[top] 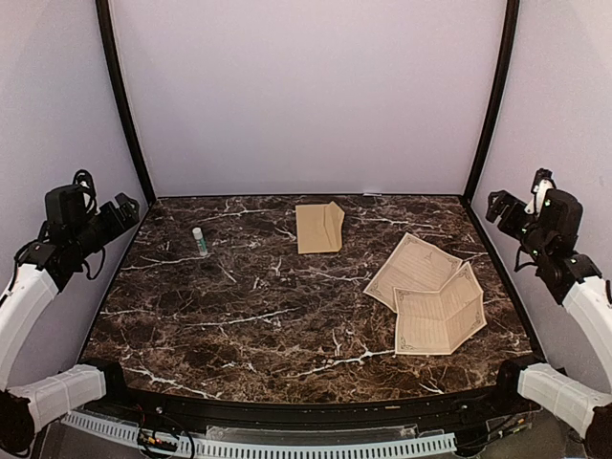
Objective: Place the letter into the envelope and seal it
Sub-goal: Pick up the letter from the center of the board.
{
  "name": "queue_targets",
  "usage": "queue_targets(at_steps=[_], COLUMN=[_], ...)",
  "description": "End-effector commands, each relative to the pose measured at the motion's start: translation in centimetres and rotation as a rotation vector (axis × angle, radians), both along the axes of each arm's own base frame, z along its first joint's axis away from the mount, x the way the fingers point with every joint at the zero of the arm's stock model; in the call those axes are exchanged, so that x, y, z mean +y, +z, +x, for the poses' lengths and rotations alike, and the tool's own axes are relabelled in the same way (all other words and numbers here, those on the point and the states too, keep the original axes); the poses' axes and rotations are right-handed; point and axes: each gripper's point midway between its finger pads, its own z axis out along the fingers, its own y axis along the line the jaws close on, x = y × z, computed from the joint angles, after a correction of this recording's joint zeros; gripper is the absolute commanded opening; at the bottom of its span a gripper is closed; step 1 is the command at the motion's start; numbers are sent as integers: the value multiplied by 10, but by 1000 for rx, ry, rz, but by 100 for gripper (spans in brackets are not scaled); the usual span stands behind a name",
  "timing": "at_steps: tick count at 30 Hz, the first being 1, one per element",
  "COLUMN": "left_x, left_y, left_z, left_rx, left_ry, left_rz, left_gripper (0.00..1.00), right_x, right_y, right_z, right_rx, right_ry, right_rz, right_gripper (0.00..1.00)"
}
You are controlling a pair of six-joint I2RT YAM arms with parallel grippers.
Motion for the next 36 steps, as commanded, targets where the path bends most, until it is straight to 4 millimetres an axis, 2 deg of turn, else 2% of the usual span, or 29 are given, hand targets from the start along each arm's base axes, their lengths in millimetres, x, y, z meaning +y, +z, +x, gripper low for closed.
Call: queue_targets(at_steps=[1,5,10,13,15,16,18,19,20,21,22,24,25,26,28,32,36], left_x=[-4,-11,-34,-46,-58,-76,-100,-105,-122,-127,-143,-163,-170,-180,-189,-201,-215], left_y=[-4,-5,-9,-17,-22,-29,-37,-42,-46,-48,-52,-55,-50,-54,-55,-58,-58], left_z=[-15,-23,-30,-32,-31,-34,-37,-37,-42,-43,-48,-55,-54,-60,-64,-71,-78], left_rx=[86,108,128,158,167,192,222,241,260,265,281,279,247,258,249,257,257], left_ry=[-15,-34,-140,-201,-265,-342,-428,-437,-488,-498,-542,-599,-623,-646,-662,-687,-741], left_rz=[-43,-94,-190,-220,-252,-276,-284,-274,-263,-256,-266,-302,-317,-335,-340,-330,-322], left_gripper=[99,99,99,98,95,93,92,92,91,92,92,92,92,92,92,92,92], right_x=[10,10,16,24,33,36,37,36,33,31,30,34,38,43,51,53,52], right_y=[-7,-13,-23,-39,-59,-69,-85,-92,-97,-101,-105,-114,-119,-125,-137,-157,-166], right_z=[-7,-10,-23,-32,-38,-41,-49,-53,-57,-60,-64,-71,-74,-77,-83,-94,-101], right_rx=[118,190,276,386,486,530,601,629,650,665,676,699,707,717,735,784,808], right_ry=[51,56,92,124,161,168,164,152,135,121,111,118,133,151,176,167,152], right_rz=[27,5,26,74,119,137,157,159,158,158,165,193,216,239,284,310,300], right_gripper=[99,99,99,99,99,99,99,98,98,99,98,99,99,99,99,98,99])
